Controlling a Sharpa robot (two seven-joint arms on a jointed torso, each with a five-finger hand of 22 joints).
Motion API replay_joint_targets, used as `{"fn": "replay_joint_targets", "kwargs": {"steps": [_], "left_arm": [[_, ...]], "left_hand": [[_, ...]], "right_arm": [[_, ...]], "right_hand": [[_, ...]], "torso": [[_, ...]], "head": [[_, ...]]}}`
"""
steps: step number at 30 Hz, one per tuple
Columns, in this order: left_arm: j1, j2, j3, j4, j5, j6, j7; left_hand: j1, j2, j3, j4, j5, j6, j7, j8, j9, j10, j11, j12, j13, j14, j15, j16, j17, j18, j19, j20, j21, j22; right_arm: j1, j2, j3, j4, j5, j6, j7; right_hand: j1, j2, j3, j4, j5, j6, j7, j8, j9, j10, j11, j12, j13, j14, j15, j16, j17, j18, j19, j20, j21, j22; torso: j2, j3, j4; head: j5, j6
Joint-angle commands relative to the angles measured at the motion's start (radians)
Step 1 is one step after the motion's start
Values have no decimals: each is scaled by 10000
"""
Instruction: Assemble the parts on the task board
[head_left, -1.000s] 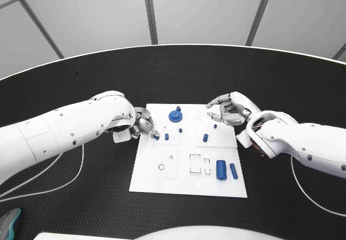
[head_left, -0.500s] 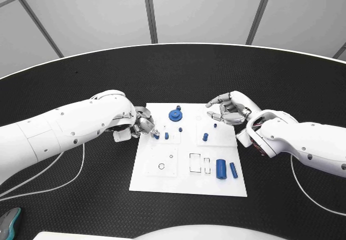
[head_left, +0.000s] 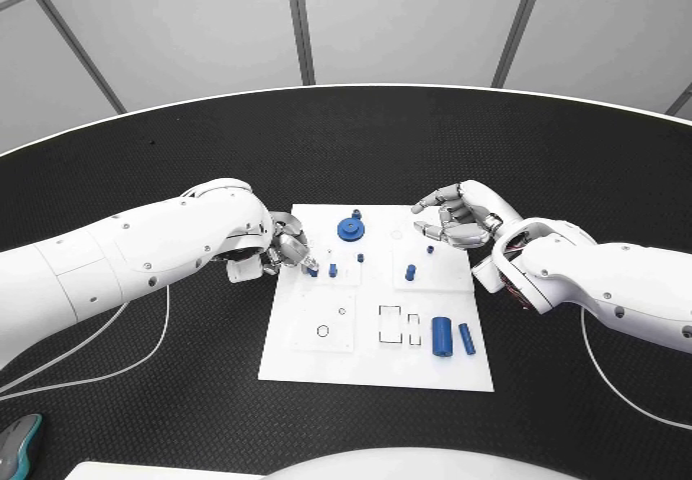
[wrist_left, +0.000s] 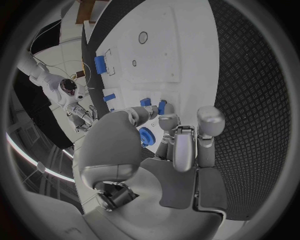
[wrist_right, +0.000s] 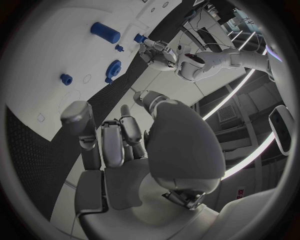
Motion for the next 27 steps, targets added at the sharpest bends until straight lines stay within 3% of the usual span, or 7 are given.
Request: {"fn": "replay_joint_targets", "kwargs": {"steps": [1,27], "left_arm": [[-3,9,-4,-9,-27,24,-16],[-12,60,-29,10,-194,17,-90]], "left_hand": [[22,87,1324,-1357,36,78,-20,55,17,45,18,49,-10,755,-67,64,1510,-147,70,0,36,10],[8,92,1328,-1378,41,83,-21,48,14,43,16,33,-29,754,-68,63,1507,-146,62,-3,38,6]], "right_arm": [[0,2,0,1,0,2,2],[0,-2,0,13,0,0,2]], "right_hand": [[-87,20,56,-20,43,19,9,64,-11,-39,18,23,8,418,-58,-52,13,157,-49,29,-55,4],[-87,20,56,-20,43,19,9,64,-11,-39,18,23,8,418,-58,-52,13,157,-49,29,-55,4]], "torso": [[-7,2,-4],[2,1,3]], "head": [[2,-13],[-24,-41]]}}
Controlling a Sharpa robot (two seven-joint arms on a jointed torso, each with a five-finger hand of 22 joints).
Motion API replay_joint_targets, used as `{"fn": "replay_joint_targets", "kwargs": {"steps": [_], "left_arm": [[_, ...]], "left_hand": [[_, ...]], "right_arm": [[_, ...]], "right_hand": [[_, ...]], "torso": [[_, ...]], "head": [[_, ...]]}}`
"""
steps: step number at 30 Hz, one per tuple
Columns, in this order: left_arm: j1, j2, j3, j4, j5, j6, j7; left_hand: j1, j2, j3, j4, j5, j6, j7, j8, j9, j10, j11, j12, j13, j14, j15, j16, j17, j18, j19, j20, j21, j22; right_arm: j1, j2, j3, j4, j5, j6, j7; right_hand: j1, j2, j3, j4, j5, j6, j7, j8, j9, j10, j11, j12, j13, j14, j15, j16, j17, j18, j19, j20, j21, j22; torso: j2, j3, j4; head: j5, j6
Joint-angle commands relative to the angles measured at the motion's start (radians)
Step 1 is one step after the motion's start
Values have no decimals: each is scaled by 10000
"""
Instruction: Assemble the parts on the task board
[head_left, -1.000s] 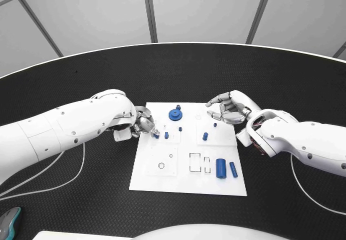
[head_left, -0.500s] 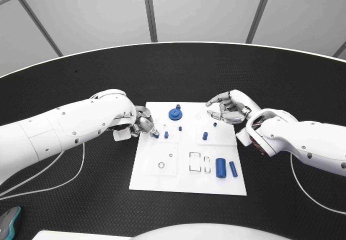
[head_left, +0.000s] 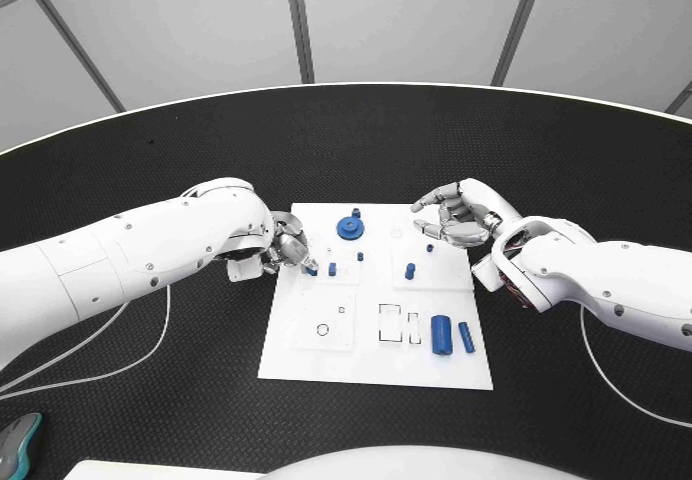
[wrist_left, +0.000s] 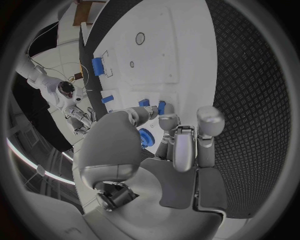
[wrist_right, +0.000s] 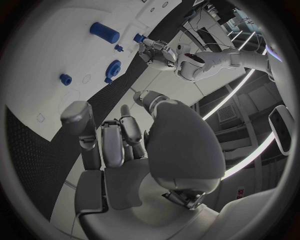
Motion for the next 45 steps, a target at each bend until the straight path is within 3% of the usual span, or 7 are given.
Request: {"fn": "replay_joint_targets", "kwargs": {"steps": [1,37,44,45], "left_arm": [[-2,12,-1,-4,-1,14,-5],[-158,341,-12,-417,159,144,-183],[-164,330,-13,-461,324,29,-207],[-164,329,-13,-465,335,22,-212]], "left_hand": [[-5,79,1292,-1342,31,59,2,34,-24,47,13,33,6,754,-68,63,1508,-146,62,-3,38,6],[-46,81,1277,-1342,24,68,5,28,-27,80,15,47,53,753,-67,61,1500,-143,48,-5,32,-12],[-589,-234,311,-948,-117,-42,-122,54,7,83,-54,12,19,751,-115,58,1495,-127,-20,-33,-20,-75],[-782,-326,31,-734,-148,13,-146,29,-21,62,-72,14,18,750,-128,56,1491,-128,-28,-46,-34,-92]], "right_arm": [[0,-4,0,5,0,-1,-2],[0,17,0,-9,0,21,0],[0,15,0,-16,0,21,-2],[0,15,0,-17,0,20,-2]], "right_hand": [[-88,20,56,-20,43,19,10,64,-12,-39,18,23,11,418,-58,-52,14,157,-49,29,-55,5],[-88,20,56,-20,43,19,10,64,-12,-39,18,23,11,418,-58,-52,14,157,-49,29,-55,5],[-147,12,101,-87,48,16,10,75,-17,-57,18,5,-15,415,-59,-72,-4,159,-48,28,-76,8],[-147,12,101,-87,48,16,10,75,-17,-57,18,5,-15,415,-59,-72,-4,159,-48,28,-76,8]], "torso": [[5,4,4],[-14,4,5],[-11,5,2],[-11,5,2]], "head": [[-15,-7],[-64,-39],[-65,-23],[-65,-23]]}}
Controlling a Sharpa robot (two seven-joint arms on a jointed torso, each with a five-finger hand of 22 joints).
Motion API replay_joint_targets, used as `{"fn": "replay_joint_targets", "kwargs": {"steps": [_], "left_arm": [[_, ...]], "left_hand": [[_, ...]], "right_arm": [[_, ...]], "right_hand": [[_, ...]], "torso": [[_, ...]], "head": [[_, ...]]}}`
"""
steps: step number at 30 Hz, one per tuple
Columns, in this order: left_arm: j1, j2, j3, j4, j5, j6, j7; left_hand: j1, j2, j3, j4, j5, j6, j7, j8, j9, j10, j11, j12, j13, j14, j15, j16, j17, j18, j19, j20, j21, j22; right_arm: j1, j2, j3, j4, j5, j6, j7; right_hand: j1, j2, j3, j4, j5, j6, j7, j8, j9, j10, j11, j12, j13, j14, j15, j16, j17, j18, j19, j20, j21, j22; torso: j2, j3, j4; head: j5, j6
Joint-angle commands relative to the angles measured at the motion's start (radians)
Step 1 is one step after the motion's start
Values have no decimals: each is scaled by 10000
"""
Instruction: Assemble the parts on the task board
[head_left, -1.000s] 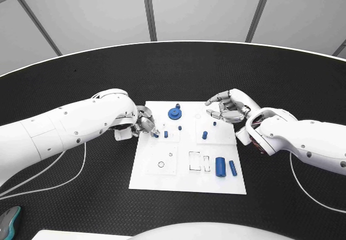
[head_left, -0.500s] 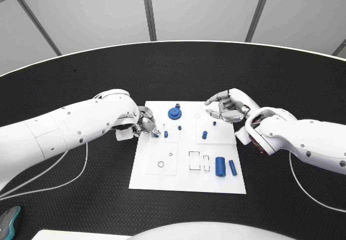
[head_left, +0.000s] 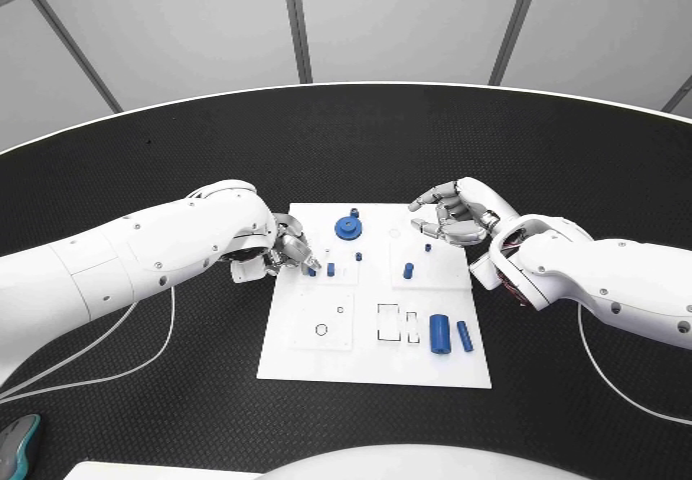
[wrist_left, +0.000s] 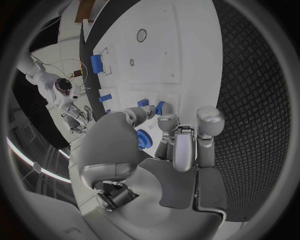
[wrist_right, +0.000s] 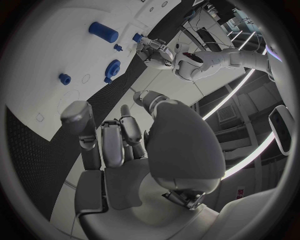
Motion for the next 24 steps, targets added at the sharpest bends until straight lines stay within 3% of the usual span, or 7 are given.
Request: {"fn": "replay_joint_targets", "kwargs": {"steps": [1,11,17,24], "left_arm": [[-1,-6,0,-8,32,-19,-15],[-2,-79,0,6,71,-14,-87],[-2,-146,0,42,74,-97,-101],[-2,-258,1,132,78,-407,-51]], "left_hand": [[-348,-131,163,-316,-82,-33,-211,-73,-106,-90,-65,14,-18,786,-107,55,1488,-126,-29,-61,-39,-28],[-573,-457,-1531,674,-117,235,-199,-324,-327,-129,-58,54,51,788,-110,57,1498,-141,-1,-73,-51,-11],[-462,-434,-2040,958,-105,282,-203,-374,-372,-114,-60,55,60,789,-115,57,1502,-144,20,-77,-41,17],[-399,-421,-3020,1594,-124,342,-196,-412,-413,-98,-43,42,52,790,-107,58,1507,-143,42,-79,-40,30]], "right_arm": [[0,-1,0,-3,0,-3,0],[0,-10,0,-8,0,-10,7],[0,-20,0,-6,0,-19,8],[0,-18,0,-13,0,-34,7]], "right_hand": [[-131,-4,31,-17,48,16,10,35,-10,-57,18,5,-11,415,-59,-32,-3,159,-48,28,-36,9],[-137,-8,33,-21,48,12,11,33,-12,-72,19,-16,-33,413,-59,-39,-12,165,-58,28,-69,-10],[-142,-9,34,-23,48,9,12,32,-13,-61,20,1,-15,417,-59,-29,4,158,-47,28,-31,13],[-142,-9,34,-23,48,9,12,32,-13,-61,20,1,-15,417,-59,-29,4,158,-47,28,-31,13]], "torso": [[7,1,5],[9,1,2],[9,2,0],[7,-8,1]], "head": [[-4,9],[-6,28],[-9,33],[-10,37]]}}
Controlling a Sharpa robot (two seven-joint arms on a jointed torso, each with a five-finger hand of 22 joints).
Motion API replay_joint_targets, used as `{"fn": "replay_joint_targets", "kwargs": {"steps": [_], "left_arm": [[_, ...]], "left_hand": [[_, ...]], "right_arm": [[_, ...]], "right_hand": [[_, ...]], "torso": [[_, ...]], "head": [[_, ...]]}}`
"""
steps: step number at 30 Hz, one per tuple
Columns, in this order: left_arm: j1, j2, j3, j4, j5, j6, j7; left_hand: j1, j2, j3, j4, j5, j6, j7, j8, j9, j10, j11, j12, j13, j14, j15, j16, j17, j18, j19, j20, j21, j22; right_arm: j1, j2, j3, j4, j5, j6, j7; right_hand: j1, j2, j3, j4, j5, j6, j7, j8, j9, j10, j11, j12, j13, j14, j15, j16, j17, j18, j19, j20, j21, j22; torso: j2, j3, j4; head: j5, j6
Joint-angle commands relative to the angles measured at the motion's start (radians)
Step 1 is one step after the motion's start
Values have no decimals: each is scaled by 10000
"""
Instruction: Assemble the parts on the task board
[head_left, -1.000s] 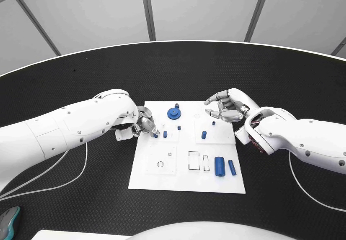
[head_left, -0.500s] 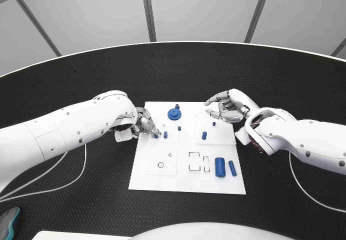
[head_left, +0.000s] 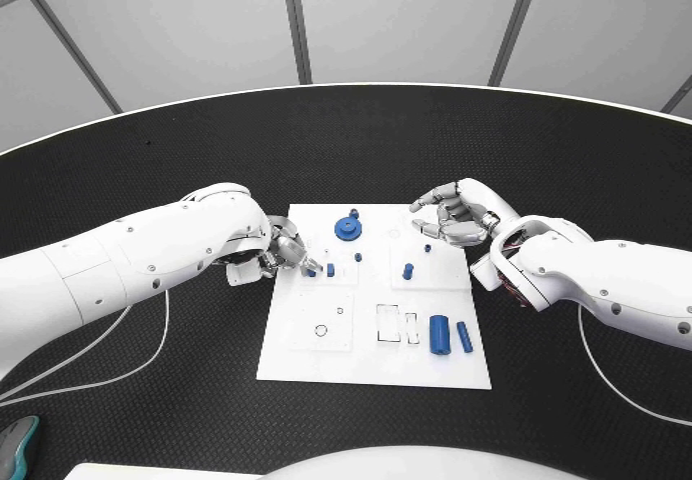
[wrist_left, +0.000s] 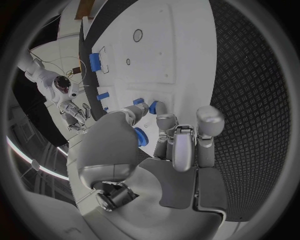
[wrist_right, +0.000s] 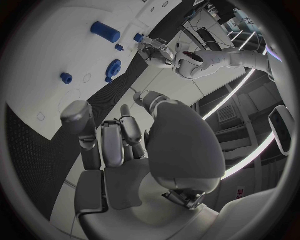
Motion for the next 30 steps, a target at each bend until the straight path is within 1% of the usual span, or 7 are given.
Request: {"fn": "replay_joint_targets", "kwargs": {"steps": [1,16,19,20,21,29,30], "left_arm": [[1,-61,1,56,3,-186,35],[4,-665,6,608,847,-1555,787],[9,-918,7,882,1096,-2075,1299],[11,-991,8,961,1201,-2259,1509],[13,-1073,8,1057,1314,-2516,1812],[15,-1268,8,1586,1395,-4154,4199],[15,-1247,8,1636,1255,-4341,4446]], "left_hand": [[141,16,-362,155,-57,-15,88,-98,-13,14,63,37,-19,789,-34,59,1509,-144,39,-6,-51,-24],[200,209,-1825,219,-75,-183,111,-58,6,-222,88,-147,-370,784,-19,53,1495,-87,-53,-29,-253,-337],[651,309,-2170,211,56,-703,289,-96,21,-1273,249,-980,-1913,698,115,-36,1222,127,-639,35,-1134,-1688],[1020,344,-2304,202,84,-1036,430,-67,51,-1883,387,-1353,-2611,537,245,-183,800,280,-1076,103,-1801,-2637],[1360,377,-2236,150,111,-1385,573,-127,22,-2287,511,-1542,-2764,-398,351,-1158,-1562,420,-1571,173,-2521,-3621],[3570,-518,73,-1020,270,-2756,1211,212,-153,-5422,1228,-2086,-3198,-2536,1017,-2606,-4637,431,-2323,722,-3396,-4074],[3550,-547,202,-1405,889,-2971,1285,265,-183,-5802,1286,-2088,-3255,-2642,1029,-2520,-4640,429,-2352,777,-3282,-3995]], "right_arm": [[0,2,0,-3,0,-8,0],[-1,-4,0,2,0,-24,14],[-1,-18,0,3,0,-27,15],[-1,-21,0,0,1,-28,14],[-1,-24,0,-3,1,-29,13],[-2,-24,0,-18,1,-30,20],[-2,-23,0,-19,1,-28,22]], "right_hand": [[-65,-7,25,-14,48,9,12,33,-12,-61,20,1,9,417,-59,-29,5,157,-47,28,6,13],[-81,-5,34,-23,49,1,14,31,-15,-69,21,-10,-3,413,-58,-39,-7,160,-50,29,-9,8],[-81,-5,34,-23,49,1,14,31,-15,-69,21,-10,-3,413,-58,-39,-7,160,-50,29,-9,8],[-81,-5,34,-23,49,1,14,31,-15,-69,21,-10,-3,413,-58,-39,-7,160,-50,29,-9,8],[-81,-5,34,-23,49,1,14,31,-15,-69,21,-10,-3,413,-58,-39,-7,160,-50,29,-9,8],[-81,-5,34,-23,49,1,14,31,-15,-69,21,-10,-3,413,-58,-39,-7,160,-50,29,-9,8],[-81,-5,34,-23,49,1,14,31,-15,-69,21,-10,-3,413,-58,-39,-7,160,-50,29,-9,8]], "torso": [[-2,-6,-1],[-7,-1,2],[-10,2,-3],[-14,-1,-2],[-25,2,10],[8,-2,-11],[12,-5,-20]], "head": [[-4,10],[-46,28],[-86,34],[-87,32],[-92,28],[-100,158],[-157,162]]}}
